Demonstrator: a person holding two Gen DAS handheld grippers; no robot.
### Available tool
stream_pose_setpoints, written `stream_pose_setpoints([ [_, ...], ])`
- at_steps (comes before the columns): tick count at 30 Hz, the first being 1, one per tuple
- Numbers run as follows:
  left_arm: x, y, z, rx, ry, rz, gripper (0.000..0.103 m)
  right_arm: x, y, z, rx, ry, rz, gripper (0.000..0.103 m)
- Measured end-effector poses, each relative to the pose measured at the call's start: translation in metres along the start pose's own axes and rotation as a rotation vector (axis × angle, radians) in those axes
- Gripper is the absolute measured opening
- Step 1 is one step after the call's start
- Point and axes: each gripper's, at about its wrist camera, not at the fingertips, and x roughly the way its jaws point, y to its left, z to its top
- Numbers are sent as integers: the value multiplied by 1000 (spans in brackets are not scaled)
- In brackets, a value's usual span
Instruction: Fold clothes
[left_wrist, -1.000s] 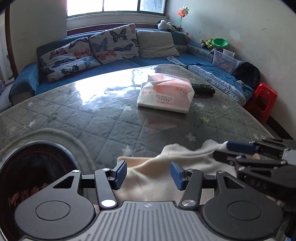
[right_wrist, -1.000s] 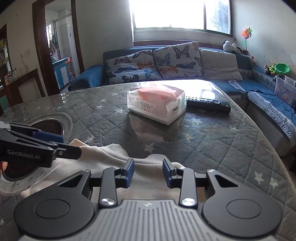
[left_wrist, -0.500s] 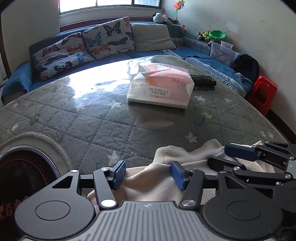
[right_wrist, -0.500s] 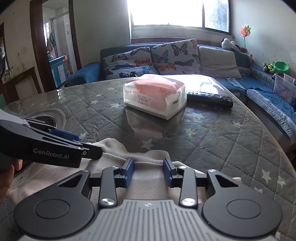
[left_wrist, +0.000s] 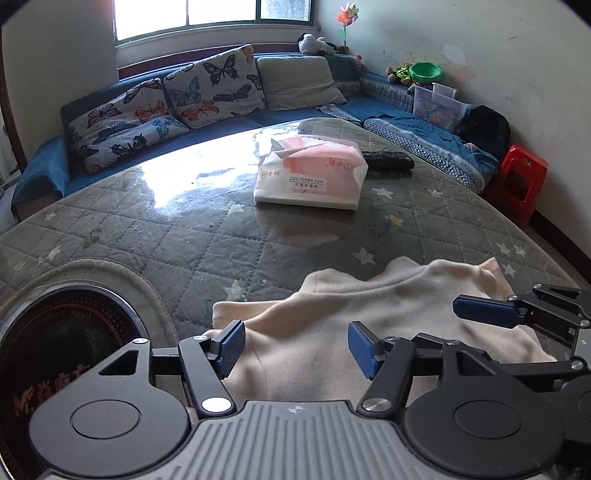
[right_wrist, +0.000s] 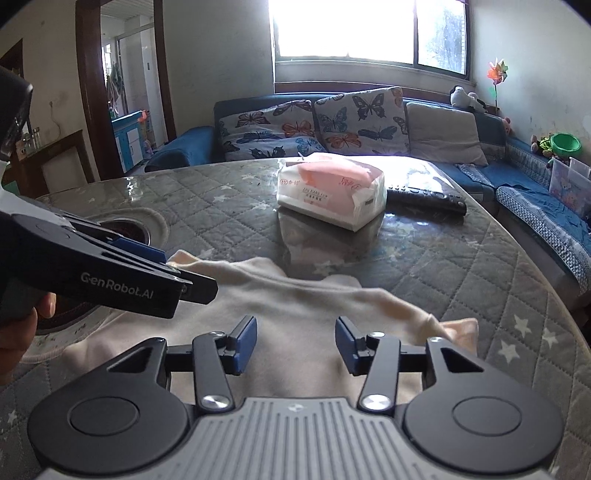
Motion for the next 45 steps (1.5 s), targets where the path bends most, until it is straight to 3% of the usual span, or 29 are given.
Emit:
stream_pose_setpoints([
  [2,-5,-1,-5,12,-1,3,68,-4,2,-4,2,1,-3,56],
  [9,-23,3,-26,27,9,16,72,-19,12,-18,-8,2,-2,62],
  [12,-30,5,-36,29,11,26,75,-25,17,-23,-3,1,-3,71],
  [18,-49,14,-59,17,5,46,80,-39,29,-32,-7,-7,-1,77],
  [29,-85,28,-96,4,-28,83,101,-62,58,-43,-8,-34,-14,97],
  [34,-96,38,-109,3,-39,111,103,-66,68,-48,-5,-36,-26,98],
  [45,-103,84,-140,-106,-28,206,103,-68,91,-60,-15,-22,-4,103],
])
